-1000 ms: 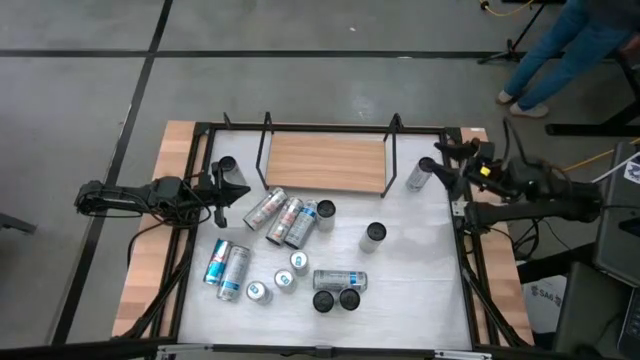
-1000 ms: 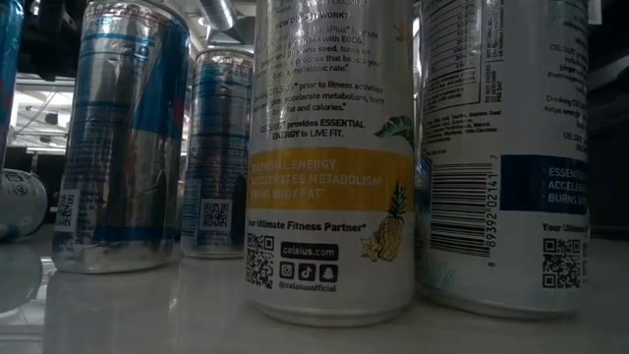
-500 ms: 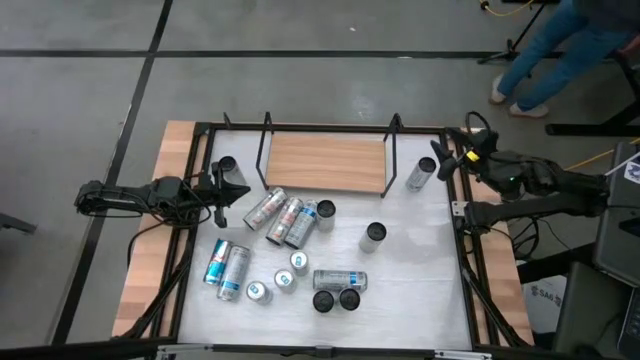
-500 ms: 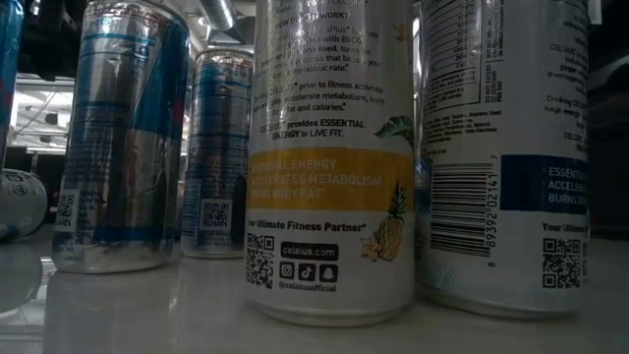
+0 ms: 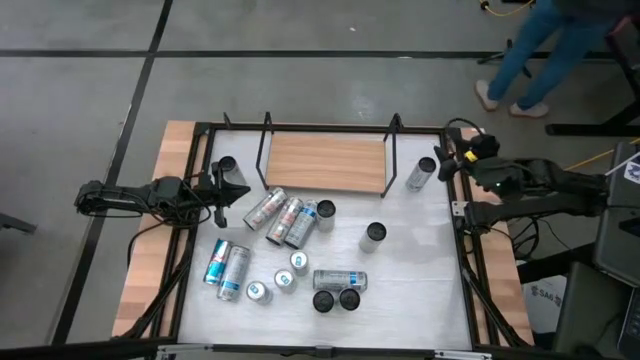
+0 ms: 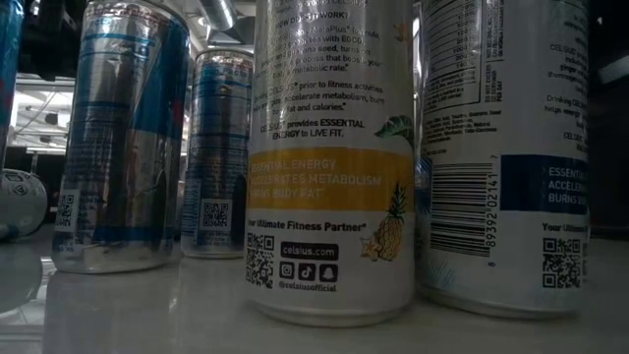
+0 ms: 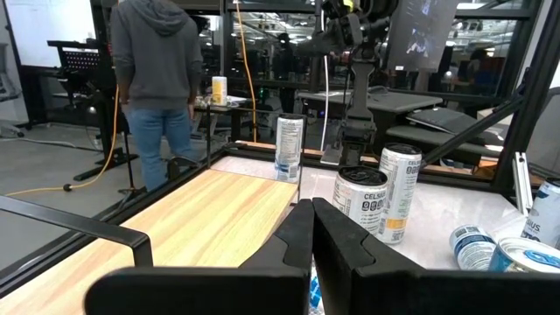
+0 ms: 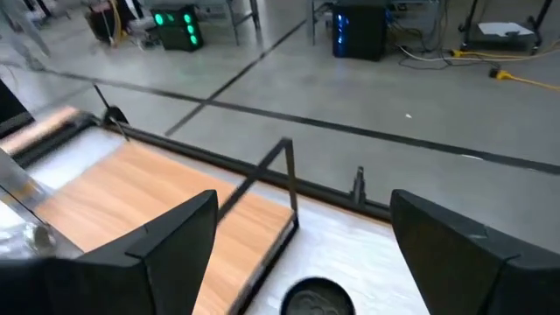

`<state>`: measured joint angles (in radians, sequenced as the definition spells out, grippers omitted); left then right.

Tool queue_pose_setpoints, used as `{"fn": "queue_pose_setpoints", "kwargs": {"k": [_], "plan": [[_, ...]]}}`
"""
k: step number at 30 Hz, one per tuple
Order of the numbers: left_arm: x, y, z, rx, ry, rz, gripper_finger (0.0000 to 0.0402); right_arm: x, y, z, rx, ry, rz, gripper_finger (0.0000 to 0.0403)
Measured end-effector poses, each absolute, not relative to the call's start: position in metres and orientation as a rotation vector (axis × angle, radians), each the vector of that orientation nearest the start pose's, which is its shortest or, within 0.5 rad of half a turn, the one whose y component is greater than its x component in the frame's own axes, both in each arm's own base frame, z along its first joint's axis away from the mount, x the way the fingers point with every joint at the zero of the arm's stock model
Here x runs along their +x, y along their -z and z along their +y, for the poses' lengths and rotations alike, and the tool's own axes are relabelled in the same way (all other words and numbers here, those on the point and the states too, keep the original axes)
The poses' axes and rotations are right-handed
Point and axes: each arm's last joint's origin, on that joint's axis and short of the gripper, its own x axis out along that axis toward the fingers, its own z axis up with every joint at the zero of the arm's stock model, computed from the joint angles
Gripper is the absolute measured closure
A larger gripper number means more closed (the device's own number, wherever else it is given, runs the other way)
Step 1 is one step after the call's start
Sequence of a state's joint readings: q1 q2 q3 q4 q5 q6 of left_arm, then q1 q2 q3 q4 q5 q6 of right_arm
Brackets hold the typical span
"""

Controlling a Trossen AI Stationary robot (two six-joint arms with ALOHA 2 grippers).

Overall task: Place canned beverage on shelf
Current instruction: Put the white soda can on the shelf

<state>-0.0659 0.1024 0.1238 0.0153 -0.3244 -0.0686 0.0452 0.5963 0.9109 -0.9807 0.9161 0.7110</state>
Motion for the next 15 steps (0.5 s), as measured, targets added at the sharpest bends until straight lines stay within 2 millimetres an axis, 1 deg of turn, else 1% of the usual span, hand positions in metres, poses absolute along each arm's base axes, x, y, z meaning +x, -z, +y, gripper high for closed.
{"fn": "queue_pose_setpoints", "kwargs": {"k": [9,12,15], "plan": [[0.097,-0.199,0.003,-0.076,-0.257,-0.045,0.0401,0.104,-0.319,-0.019,0.236,1.049,0.418,0.0077],[0.097,-0.199,0.003,-0.075,-0.257,-0.045,0.0401,0.112,-0.315,-0.024,0.227,1.095,0.466,0.0077],[0.097,-0.199,0.003,-0.075,-0.257,-0.045,0.0401,0.119,-0.31,-0.034,0.263,1.139,0.527,0.0077]]}}
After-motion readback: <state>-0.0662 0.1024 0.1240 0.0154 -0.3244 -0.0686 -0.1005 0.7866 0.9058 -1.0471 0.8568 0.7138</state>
